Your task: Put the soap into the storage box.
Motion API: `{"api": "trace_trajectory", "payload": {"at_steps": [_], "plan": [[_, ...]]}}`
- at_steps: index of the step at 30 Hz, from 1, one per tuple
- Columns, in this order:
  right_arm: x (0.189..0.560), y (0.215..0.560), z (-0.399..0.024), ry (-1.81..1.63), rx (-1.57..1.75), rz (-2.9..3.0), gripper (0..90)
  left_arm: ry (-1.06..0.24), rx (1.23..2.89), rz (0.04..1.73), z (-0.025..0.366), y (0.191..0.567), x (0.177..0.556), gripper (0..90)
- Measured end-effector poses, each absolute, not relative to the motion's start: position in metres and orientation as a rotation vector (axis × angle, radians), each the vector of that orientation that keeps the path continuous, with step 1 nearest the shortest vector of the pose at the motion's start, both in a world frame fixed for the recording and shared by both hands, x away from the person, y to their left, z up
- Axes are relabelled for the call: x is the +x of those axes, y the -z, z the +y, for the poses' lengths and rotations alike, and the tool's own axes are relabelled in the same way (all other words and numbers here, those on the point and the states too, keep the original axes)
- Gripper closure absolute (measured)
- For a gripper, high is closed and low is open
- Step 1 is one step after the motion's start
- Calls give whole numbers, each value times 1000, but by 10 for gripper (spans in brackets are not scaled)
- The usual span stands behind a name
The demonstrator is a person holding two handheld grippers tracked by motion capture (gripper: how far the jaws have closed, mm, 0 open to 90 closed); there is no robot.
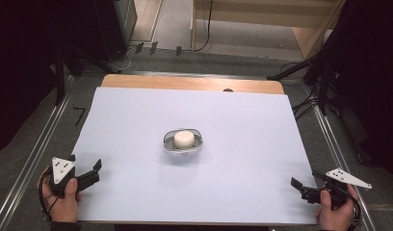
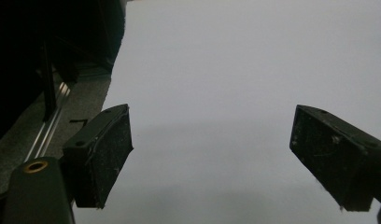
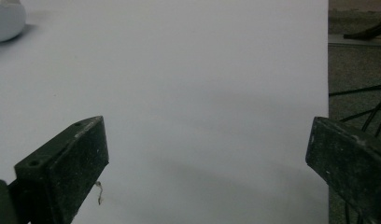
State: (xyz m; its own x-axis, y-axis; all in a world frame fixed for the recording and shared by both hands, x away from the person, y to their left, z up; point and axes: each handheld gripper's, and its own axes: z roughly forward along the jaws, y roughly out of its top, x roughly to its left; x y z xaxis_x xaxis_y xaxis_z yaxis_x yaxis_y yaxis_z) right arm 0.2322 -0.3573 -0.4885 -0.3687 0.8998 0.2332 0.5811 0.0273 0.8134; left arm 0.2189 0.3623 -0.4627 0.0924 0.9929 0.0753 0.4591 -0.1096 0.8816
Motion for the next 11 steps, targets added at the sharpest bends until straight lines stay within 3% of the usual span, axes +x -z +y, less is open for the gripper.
{"api": "trace_trajectory", "payload": {"at_steps": [11], "plan": [[235, 490, -356, -1262, 1510, 1989, 0, -947, 1673, 1452, 362, 463, 220, 136]]}}
